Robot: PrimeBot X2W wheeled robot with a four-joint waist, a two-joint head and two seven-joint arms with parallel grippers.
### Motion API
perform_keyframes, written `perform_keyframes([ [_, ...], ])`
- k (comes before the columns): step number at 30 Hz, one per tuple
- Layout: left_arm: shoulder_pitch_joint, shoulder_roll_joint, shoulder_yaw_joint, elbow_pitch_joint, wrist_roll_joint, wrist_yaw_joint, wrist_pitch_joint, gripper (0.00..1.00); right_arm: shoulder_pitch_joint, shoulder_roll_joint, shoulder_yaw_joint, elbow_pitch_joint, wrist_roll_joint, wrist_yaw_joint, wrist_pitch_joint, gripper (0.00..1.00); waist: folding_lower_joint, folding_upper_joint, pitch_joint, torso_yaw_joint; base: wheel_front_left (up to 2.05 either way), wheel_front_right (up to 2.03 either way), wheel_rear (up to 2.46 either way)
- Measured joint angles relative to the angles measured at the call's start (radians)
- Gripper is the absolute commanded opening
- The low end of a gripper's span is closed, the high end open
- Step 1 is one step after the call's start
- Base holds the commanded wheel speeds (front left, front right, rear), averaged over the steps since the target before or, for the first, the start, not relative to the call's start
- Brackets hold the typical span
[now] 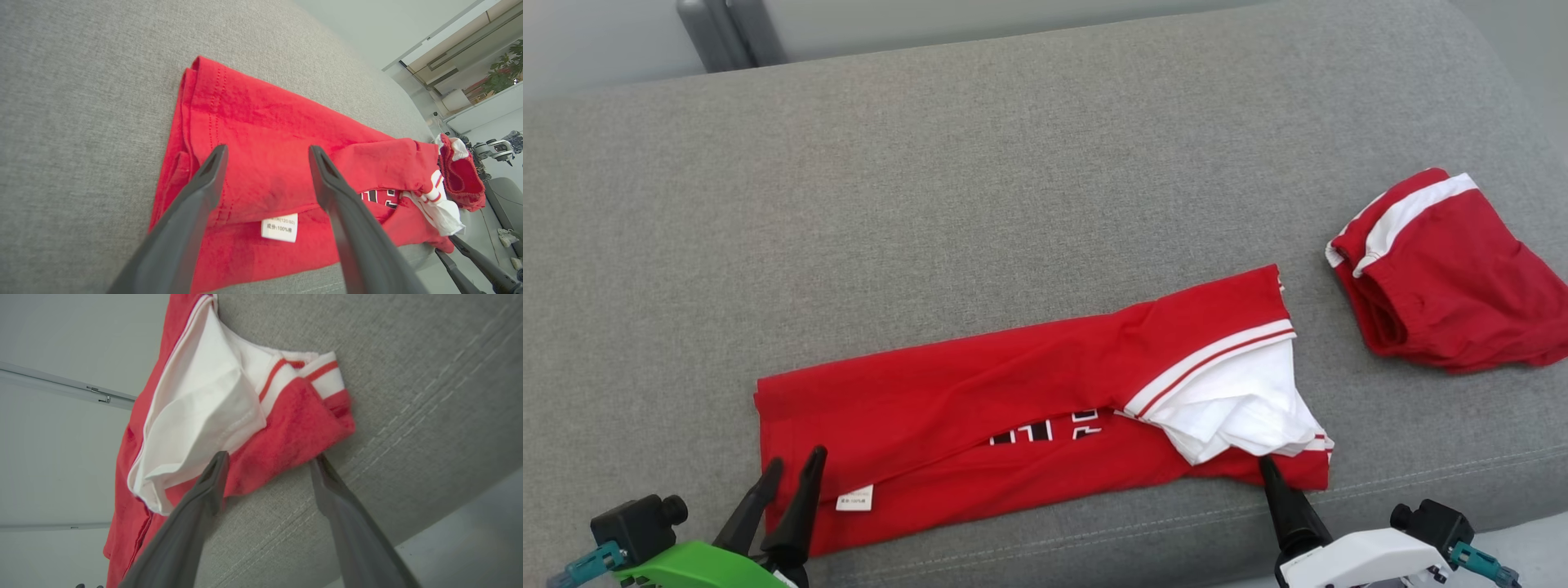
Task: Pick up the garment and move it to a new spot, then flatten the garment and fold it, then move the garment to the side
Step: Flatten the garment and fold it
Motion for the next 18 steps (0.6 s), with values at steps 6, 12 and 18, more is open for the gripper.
perform_keyframes([
  [6,0.0,0.0,-0.011,0.001,0.006,0.0,0.0,1.0,-0.037,0.001,0.004,0.043,0.02,0.032,0.001,1.0,0.0,0.0,-0.005,0.013,0.0,0.0,0.0],
  [12,0.002,-0.002,-0.011,0.001,0.007,0.0,0.0,1.0,-0.062,0.002,0.014,0.08,0.028,0.054,0.001,1.0,0.0,0.0,-0.008,0.025,0.0,0.0,0.0],
  [18,0.004,-0.005,-0.003,0.003,0.007,0.0,0.0,1.0,-0.088,0.002,0.02,0.111,0.034,0.066,0.001,1.0,0.0,0.0,-0.011,0.028,0.0,0.0,0.0],
])
